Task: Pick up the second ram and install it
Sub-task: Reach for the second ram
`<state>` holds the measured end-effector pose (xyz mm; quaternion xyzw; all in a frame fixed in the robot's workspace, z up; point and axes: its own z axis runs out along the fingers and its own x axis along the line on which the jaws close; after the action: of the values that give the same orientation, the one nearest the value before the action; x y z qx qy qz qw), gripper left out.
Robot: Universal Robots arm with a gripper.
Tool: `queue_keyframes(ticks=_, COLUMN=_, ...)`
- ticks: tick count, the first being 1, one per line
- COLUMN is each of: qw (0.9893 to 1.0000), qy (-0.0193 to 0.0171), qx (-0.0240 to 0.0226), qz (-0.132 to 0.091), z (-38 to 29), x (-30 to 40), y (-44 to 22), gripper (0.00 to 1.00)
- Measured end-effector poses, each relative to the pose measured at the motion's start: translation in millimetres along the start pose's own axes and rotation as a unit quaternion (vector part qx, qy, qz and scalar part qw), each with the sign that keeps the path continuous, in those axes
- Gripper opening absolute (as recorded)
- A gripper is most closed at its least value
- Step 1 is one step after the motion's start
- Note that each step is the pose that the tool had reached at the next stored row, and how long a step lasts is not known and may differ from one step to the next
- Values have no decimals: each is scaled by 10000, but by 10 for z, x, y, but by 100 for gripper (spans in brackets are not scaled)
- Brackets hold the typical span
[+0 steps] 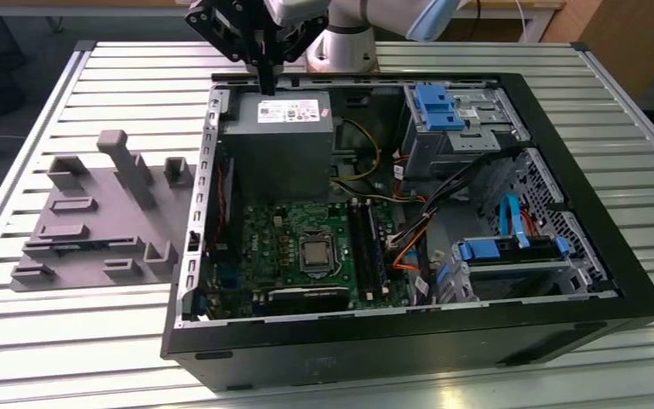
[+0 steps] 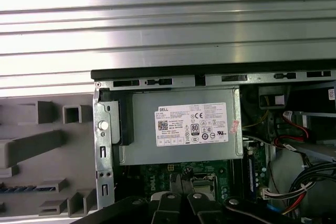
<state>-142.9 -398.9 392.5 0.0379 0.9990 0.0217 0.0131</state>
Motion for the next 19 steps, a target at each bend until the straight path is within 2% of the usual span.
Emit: queue_keyframes(ticks=19, qw=10000, qy=0, qx=0, qz=0, z=3, x=103, y=-8, gripper=13)
